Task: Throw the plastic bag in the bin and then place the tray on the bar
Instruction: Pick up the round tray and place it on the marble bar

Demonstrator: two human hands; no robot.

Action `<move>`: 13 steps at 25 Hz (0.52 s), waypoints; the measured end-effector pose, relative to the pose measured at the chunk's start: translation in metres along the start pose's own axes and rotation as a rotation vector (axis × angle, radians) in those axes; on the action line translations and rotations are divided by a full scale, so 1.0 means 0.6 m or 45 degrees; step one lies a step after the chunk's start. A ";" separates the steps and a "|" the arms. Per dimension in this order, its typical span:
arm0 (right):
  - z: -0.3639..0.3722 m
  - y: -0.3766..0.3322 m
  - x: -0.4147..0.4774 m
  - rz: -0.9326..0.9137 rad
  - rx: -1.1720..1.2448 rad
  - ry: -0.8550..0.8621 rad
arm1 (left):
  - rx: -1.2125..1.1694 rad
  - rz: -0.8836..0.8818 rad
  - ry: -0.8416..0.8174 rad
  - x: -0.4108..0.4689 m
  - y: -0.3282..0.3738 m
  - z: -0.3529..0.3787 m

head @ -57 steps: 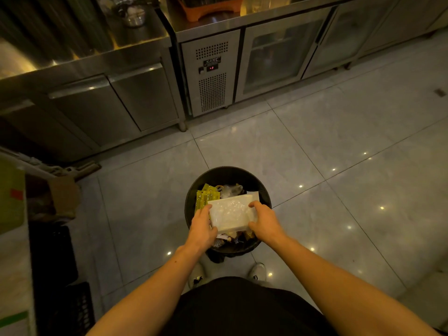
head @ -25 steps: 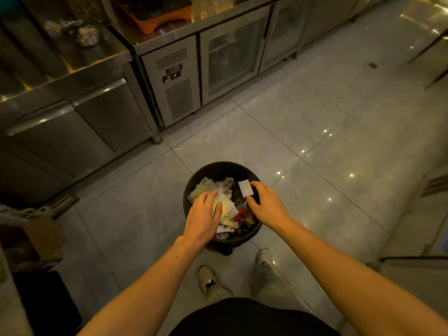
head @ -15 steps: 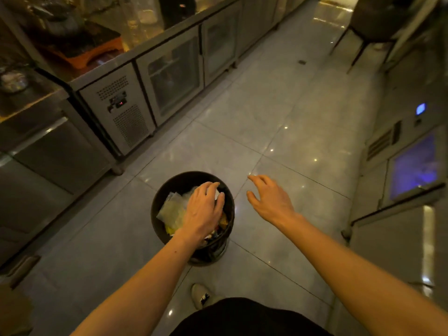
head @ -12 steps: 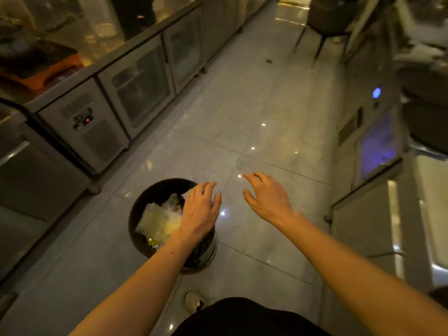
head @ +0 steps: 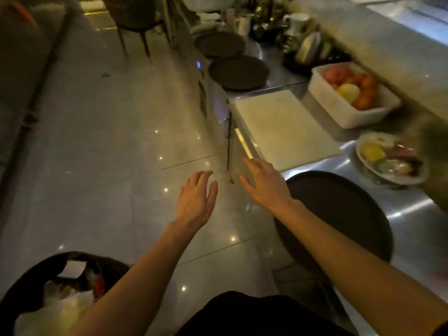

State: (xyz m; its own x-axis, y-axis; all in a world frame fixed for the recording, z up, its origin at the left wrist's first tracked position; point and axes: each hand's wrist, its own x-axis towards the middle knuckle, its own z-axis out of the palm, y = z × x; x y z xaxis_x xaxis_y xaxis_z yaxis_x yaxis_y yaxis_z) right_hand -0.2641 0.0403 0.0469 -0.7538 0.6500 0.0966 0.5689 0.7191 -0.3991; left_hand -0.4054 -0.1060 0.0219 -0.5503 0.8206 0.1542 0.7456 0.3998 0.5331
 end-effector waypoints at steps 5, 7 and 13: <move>-0.071 0.172 -0.104 0.355 -0.001 0.105 | -0.069 0.296 -0.242 0.056 0.161 0.112; -0.089 0.217 -0.144 0.520 -0.014 0.137 | -0.108 0.368 -0.331 0.065 0.210 0.148; -0.098 0.271 -0.238 0.933 0.014 0.230 | -0.166 0.529 -0.572 0.080 0.266 0.220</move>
State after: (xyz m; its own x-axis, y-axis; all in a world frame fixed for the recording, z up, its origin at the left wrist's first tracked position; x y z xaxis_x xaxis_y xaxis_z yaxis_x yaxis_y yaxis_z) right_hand -0.0446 0.0792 0.0218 -0.1177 0.9918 -0.0494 0.9000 0.0855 -0.4275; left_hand -0.2631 0.0513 0.0045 0.0088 0.9998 0.0205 0.7960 -0.0194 0.6050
